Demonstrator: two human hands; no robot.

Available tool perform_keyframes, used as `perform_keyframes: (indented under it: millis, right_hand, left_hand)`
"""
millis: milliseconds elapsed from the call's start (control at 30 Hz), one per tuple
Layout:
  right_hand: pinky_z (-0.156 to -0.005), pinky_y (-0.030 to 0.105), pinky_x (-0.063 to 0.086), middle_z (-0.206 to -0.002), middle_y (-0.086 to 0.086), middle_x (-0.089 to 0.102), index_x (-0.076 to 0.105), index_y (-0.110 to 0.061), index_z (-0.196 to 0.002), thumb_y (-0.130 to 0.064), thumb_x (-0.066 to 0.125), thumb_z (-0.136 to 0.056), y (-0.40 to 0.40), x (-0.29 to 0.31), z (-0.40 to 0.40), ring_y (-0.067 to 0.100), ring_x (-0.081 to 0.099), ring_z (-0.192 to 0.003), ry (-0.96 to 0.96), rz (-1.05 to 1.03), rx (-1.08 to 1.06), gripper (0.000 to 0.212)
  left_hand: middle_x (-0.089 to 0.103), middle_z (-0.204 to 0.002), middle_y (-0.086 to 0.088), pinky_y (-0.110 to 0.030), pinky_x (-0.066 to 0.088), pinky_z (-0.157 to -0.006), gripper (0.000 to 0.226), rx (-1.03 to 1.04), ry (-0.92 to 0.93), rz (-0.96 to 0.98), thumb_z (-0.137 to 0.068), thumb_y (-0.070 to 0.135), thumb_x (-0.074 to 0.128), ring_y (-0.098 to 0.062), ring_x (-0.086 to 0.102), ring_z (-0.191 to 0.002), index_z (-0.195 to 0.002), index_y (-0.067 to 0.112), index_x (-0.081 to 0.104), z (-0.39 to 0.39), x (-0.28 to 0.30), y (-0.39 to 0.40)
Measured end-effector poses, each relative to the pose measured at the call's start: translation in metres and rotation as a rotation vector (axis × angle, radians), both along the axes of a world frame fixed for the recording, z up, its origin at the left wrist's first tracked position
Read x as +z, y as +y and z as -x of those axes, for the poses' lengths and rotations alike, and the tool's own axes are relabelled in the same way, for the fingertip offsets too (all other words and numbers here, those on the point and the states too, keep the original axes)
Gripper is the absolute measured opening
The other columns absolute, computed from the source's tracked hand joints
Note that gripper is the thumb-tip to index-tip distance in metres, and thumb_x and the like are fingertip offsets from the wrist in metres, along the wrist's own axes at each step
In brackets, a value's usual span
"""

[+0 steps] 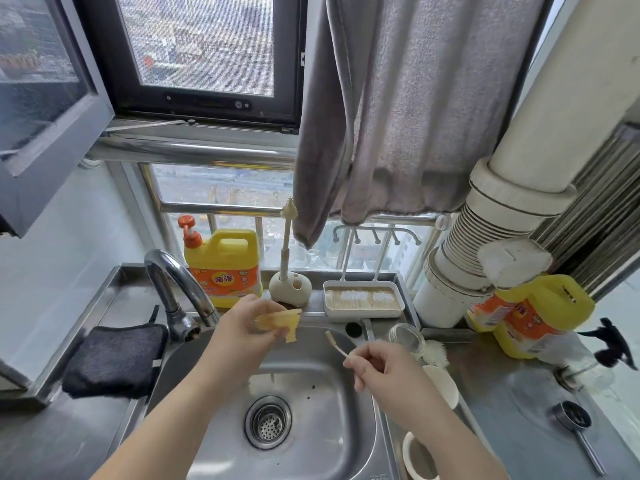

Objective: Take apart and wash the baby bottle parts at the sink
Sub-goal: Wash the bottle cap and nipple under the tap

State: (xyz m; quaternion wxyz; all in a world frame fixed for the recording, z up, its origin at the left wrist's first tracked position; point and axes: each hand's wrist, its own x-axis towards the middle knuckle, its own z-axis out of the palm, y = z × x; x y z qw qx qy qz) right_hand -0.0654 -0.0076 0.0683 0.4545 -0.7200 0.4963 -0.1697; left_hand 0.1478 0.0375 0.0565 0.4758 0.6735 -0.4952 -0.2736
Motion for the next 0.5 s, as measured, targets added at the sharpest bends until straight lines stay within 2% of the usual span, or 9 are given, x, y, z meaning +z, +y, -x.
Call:
perform_keyframes:
  millis: [100, 167, 267, 367, 433, 500]
  right_hand:
    - [-0.052, 0.012, 0.034, -0.055, -0.008, 0.061, 0.065, -0.02, -0.08, -0.022, 0.058, -0.093, -0.002, 0.006, -0.014, -0.003, 0.047, -0.047, -0.145, -0.001, -0.119, 0.014]
    - [-0.048, 0.009, 0.033, -0.056, -0.008, 0.061, 0.064, -0.019, -0.078, -0.031, 0.058, -0.093, -0.003, 0.01, -0.025, -0.004, 0.046, -0.044, -0.151, -0.009, -0.164, 0.019]
    - [-0.044, 0.008, 0.033, -0.051, -0.009, 0.059, 0.061, -0.018, -0.066, -0.04, 0.059, -0.09, -0.006, 0.012, -0.036, -0.004, 0.045, -0.04, -0.109, -0.062, -0.187, 0.033]
    - [-0.047, 0.012, 0.036, -0.047, -0.01, 0.058, 0.064, -0.014, -0.067, -0.027, 0.065, -0.086, -0.004, 0.007, -0.041, -0.001, 0.047, -0.044, -0.18, -0.177, -0.222, 0.023]
    - [-0.057, 0.021, 0.045, -0.051, -0.005, 0.063, 0.067, -0.011, -0.073, -0.015, 0.065, -0.081, -0.004, 0.004, -0.043, 0.006, 0.055, -0.052, -0.206, -0.189, -0.247, 0.009]
    - [-0.063, 0.032, 0.052, -0.057, -0.001, 0.067, 0.068, -0.011, -0.073, -0.011, 0.065, -0.077, -0.005, 0.004, -0.042, 0.008, 0.06, -0.054, -0.208, -0.146, -0.251, 0.005]
  left_hand:
    - [0.053, -0.095, 0.003, -0.013, 0.042, -0.082, 0.033, -0.093, 0.027, 0.023, -0.075, -0.003, 0.075, -0.001, 0.055, -0.089, -0.079, 0.03, 0.071, 0.008, -0.001, 0.002]
    - [0.053, -0.104, 0.001, -0.015, 0.047, -0.085, 0.037, -0.14, 0.058, 0.057, -0.074, -0.006, 0.075, -0.001, 0.056, -0.098, -0.075, 0.031, 0.074, 0.015, -0.002, 0.003]
    - [0.05, -0.119, 0.003, -0.014, 0.051, -0.077, 0.041, -0.196, 0.082, 0.127, -0.074, -0.009, 0.073, 0.008, 0.051, -0.11, -0.079, 0.031, 0.073, 0.024, -0.004, 0.007]
    - [0.046, -0.132, 0.008, -0.018, 0.053, -0.079, 0.042, -0.229, 0.058, 0.153, -0.075, -0.006, 0.074, 0.008, 0.047, -0.121, -0.082, 0.035, 0.074, 0.026, -0.008, 0.011]
    - [0.046, -0.137, 0.01, -0.022, 0.052, -0.085, 0.045, -0.281, 0.167, 0.128, -0.077, -0.006, 0.069, -0.002, 0.05, -0.123, -0.094, 0.036, 0.073, 0.027, -0.01, 0.017]
    - [0.053, -0.134, 0.008, -0.027, 0.052, -0.09, 0.053, -0.277, 0.437, 0.083, -0.076, -0.007, 0.064, -0.009, 0.056, -0.119, -0.116, 0.027, 0.064, 0.028, -0.008, 0.021]
